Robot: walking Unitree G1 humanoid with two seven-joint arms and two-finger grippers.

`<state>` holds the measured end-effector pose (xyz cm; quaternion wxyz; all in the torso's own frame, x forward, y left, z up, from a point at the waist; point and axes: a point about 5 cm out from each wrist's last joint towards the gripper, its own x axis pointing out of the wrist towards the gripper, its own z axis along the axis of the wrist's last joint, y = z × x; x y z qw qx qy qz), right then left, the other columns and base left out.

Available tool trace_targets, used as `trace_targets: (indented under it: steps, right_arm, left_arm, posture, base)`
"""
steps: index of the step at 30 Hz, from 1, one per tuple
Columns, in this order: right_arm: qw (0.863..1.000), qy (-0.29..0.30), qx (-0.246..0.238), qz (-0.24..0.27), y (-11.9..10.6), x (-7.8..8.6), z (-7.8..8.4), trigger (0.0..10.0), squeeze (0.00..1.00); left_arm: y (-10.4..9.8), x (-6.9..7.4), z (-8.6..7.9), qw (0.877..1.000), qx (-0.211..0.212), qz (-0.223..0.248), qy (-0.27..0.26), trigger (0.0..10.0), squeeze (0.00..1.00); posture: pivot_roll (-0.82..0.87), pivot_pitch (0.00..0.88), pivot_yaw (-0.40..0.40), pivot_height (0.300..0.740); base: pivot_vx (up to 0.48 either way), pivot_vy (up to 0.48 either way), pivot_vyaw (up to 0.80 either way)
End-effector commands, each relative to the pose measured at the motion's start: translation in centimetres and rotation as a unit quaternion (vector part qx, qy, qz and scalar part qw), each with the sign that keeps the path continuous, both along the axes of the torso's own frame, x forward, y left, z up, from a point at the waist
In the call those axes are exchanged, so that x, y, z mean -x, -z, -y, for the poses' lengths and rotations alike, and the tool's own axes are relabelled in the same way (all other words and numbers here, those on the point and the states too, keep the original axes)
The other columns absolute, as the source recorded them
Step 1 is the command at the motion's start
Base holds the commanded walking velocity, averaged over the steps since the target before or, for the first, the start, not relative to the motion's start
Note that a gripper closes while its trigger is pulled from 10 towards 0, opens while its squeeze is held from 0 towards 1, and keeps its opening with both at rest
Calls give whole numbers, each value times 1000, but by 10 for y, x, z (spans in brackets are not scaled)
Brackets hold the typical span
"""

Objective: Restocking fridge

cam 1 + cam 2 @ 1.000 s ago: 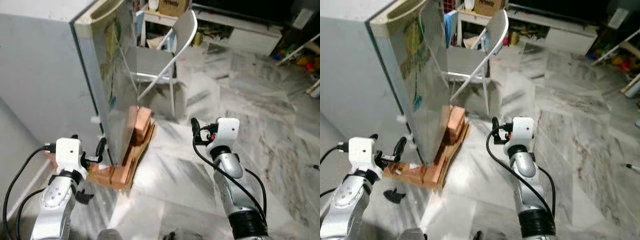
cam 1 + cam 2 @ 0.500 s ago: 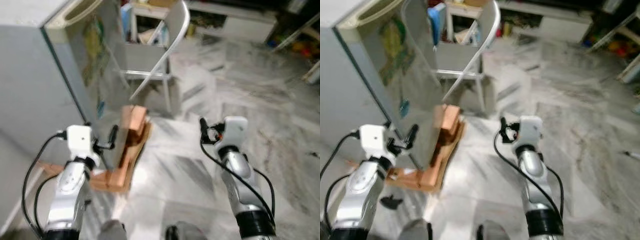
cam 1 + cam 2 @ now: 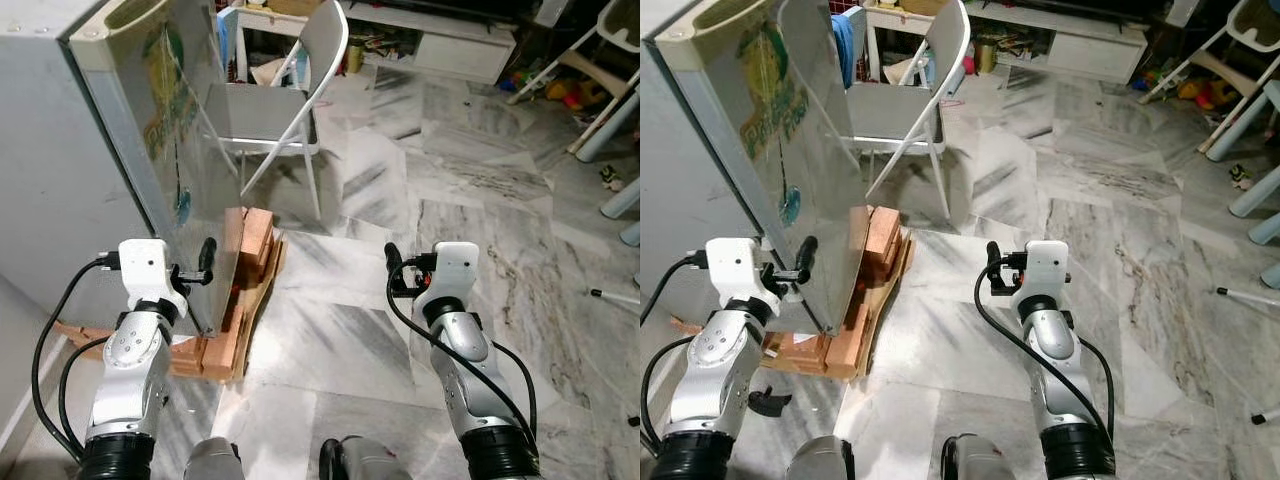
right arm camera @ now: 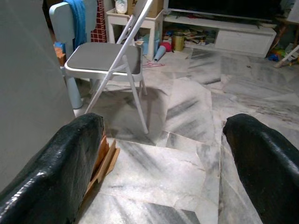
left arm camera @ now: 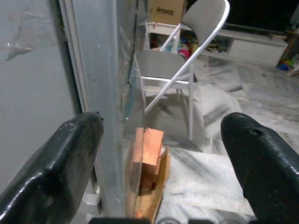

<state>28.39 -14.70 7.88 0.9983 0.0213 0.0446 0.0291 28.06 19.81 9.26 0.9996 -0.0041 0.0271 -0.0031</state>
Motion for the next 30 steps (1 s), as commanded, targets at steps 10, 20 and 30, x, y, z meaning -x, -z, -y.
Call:
trace_targets:
  steps: [10,20,30]
  right_arm:
    - [1000,4,3,4,-4,1,4,10000,0]
    - [1000,17,9,3,-4,7,13,10000,0]
    - [1000,9,9,-6,-1,8,9,10000,0]
  left_arm:
    - [-14,-36,3,1000,-24,12,3,10000,0]
    - [-24,-52,-9,999,-23,15,-42,10000,0]
    - [-2,-33,-22,994,-57,-29,-92,10000,0]
  posture:
    - [85,108,-88,740]
    - [61,122,-77,740]
    - [75,134,-90,740]
  base:
    - [0,0,0]
    - [0,0,0]
    - [0,0,0]
